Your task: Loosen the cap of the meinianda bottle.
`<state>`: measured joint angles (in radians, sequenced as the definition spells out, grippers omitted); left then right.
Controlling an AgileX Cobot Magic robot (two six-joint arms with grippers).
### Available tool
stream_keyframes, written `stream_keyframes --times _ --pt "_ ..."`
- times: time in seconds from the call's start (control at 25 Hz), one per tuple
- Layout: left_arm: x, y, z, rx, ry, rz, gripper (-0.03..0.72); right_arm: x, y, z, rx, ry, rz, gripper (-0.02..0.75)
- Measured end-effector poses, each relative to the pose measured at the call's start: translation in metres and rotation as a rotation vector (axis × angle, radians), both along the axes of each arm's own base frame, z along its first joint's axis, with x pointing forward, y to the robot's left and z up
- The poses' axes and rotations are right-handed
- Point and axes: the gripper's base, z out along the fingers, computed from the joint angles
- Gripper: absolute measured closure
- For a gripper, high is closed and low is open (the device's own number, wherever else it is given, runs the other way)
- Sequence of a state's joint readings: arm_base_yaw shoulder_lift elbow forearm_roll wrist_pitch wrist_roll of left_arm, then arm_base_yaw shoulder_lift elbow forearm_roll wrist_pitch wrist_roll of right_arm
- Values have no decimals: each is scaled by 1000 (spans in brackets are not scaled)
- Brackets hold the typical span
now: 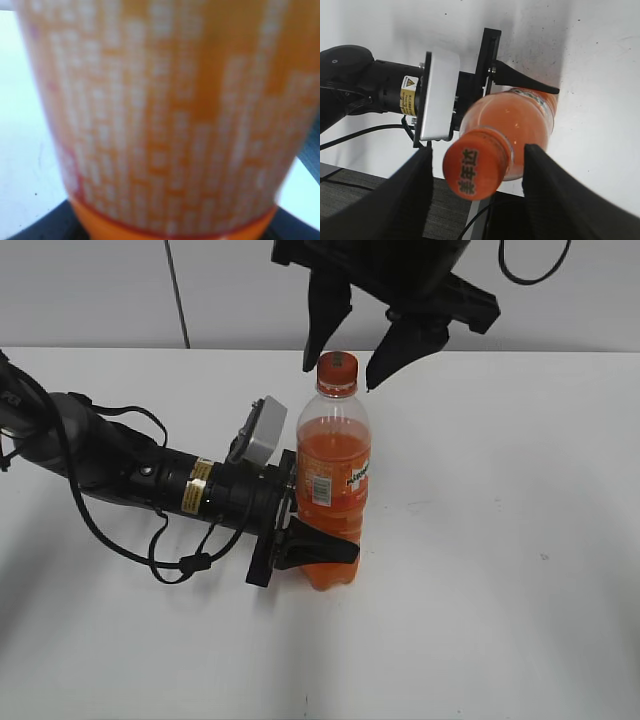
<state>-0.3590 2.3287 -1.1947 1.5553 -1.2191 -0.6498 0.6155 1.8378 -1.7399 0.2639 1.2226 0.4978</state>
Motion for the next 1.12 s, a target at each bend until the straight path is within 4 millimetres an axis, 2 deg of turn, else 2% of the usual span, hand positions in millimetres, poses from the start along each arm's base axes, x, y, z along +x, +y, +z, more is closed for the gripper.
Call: stream_keyframes --times 0.24,0.64,0.84,1.0,1.12 --pt "0 0 0 0 0 0 288 1 1 -3 -5 7 2 323" --pt "0 0 0 0 1 0 288 2 1 -4 -8 4 11 447" --pt "0 0 0 1 4 0 288 2 1 -4 -14 -11 42 447" --pt "0 0 0 1 3 0 288 2 1 -4 -28 -53 143 447" --pt "0 0 0 2 3 -2 288 2 1 -4 -47 -113 282 452"
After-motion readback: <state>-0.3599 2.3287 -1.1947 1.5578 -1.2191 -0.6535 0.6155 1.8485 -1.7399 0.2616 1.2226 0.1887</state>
